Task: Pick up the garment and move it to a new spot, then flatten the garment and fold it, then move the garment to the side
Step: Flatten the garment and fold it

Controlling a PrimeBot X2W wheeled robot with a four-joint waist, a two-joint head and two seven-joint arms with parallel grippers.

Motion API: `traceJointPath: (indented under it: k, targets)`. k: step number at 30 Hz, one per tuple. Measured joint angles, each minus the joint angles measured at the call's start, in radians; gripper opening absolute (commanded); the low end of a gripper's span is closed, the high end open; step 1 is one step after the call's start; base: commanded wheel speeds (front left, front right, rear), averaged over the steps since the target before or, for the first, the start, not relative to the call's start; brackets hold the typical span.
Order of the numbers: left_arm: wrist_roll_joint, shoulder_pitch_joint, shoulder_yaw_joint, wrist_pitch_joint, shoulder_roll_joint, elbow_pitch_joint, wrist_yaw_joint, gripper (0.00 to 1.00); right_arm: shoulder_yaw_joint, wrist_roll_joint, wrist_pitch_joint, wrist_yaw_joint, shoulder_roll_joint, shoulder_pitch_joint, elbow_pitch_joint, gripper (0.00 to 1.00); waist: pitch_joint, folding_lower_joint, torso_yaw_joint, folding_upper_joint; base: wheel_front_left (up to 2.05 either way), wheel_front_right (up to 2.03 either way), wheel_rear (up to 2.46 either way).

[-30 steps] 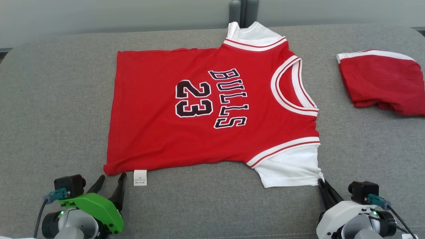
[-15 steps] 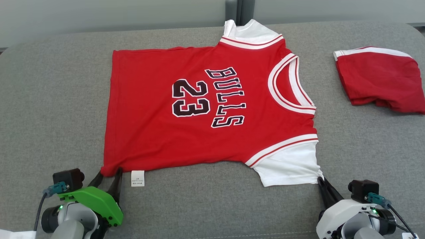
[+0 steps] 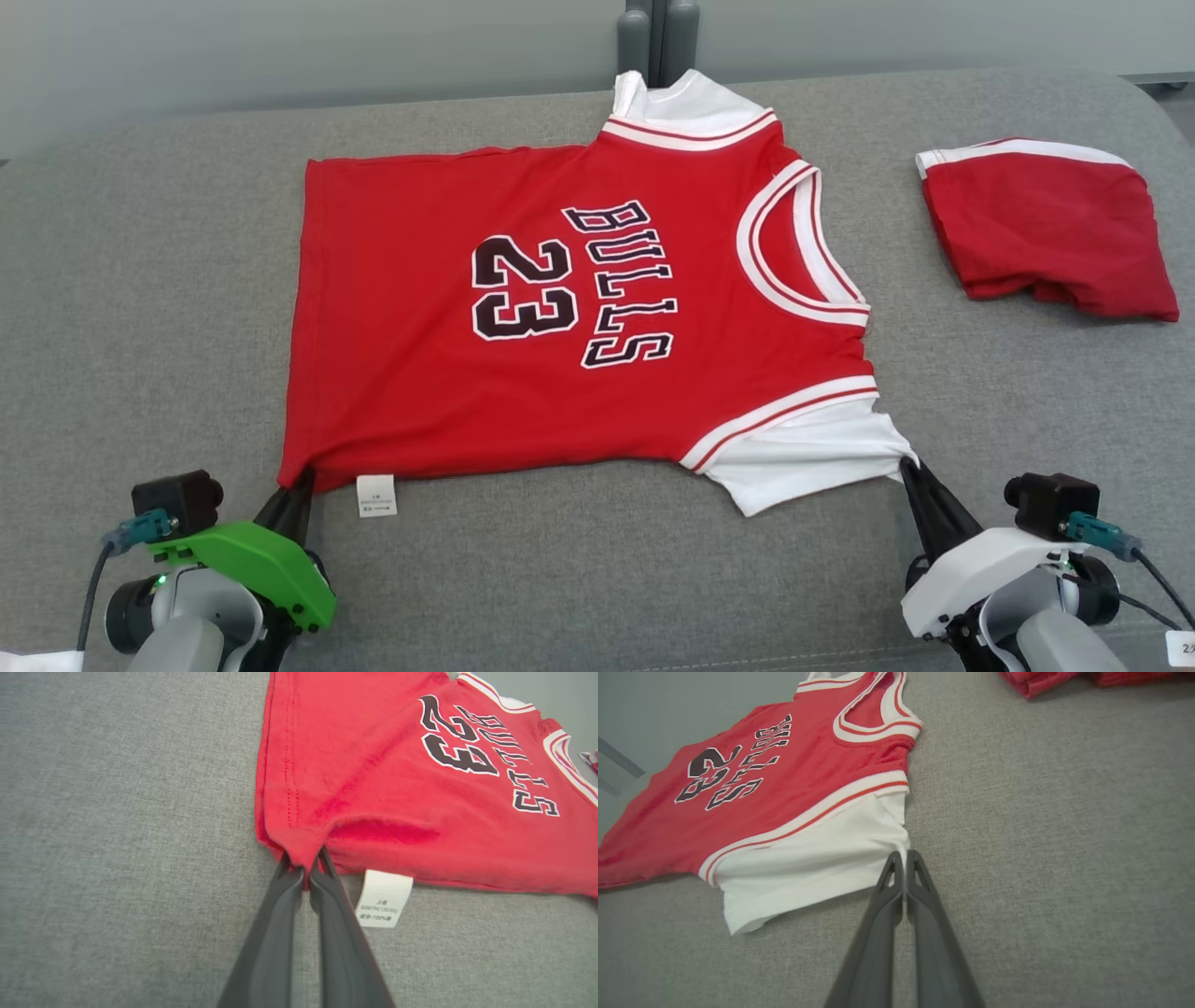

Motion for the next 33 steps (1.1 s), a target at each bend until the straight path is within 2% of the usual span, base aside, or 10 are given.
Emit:
traceJointPath:
  k: [4, 13, 22, 28, 33]
  targets:
    - [-0.012, 0.021, -0.001, 0.012, 0.019, -0.010, -0.005, 0.00, -0.007, 0.055, 0.031, 0.030, -0.010, 0.009, -0.065, 0.00, -0.015, 0.0000, -0.011, 0.0000, 0.00, 0.00, 0.00]
    - [-0.068, 0.084, -0.010, 0.037, 0.062, -0.073, -0.009, 0.00, -0.049, 0.190, 0.114, 0.050, -0.048, 0.123, -0.245, 0.00, -0.037, 0.0000, -0.029, 0.0000, 0.00, 0.00, 0.00]
    - [-0.103, 0.121, -0.024, 0.091, 0.121, -0.162, -0.009, 0.00, -0.054, 0.312, 0.228, 0.050, -0.068, 0.236, -0.418, 0.00, -0.027, 0.0000, -0.034, 0.0000, 0.00, 0.00, 0.00]
    - [-0.128, 0.117, -0.045, 0.152, 0.164, -0.256, -0.009, 0.00, -0.047, 0.323, 0.295, 0.050, -0.105, 0.231, -0.511, 0.00, 0.014, 0.0000, -0.033, 0.0000, 0.00, 0.00, 0.00]
    - [-0.150, 0.055, -0.062, 0.249, 0.232, -0.360, -0.009, 0.00, -0.055, 0.383, 0.367, 0.050, -0.131, 0.167, -0.620, 0.00, 0.073, 0.0000, -0.027, 0.0000, 0.00, 0.00, 0.00]
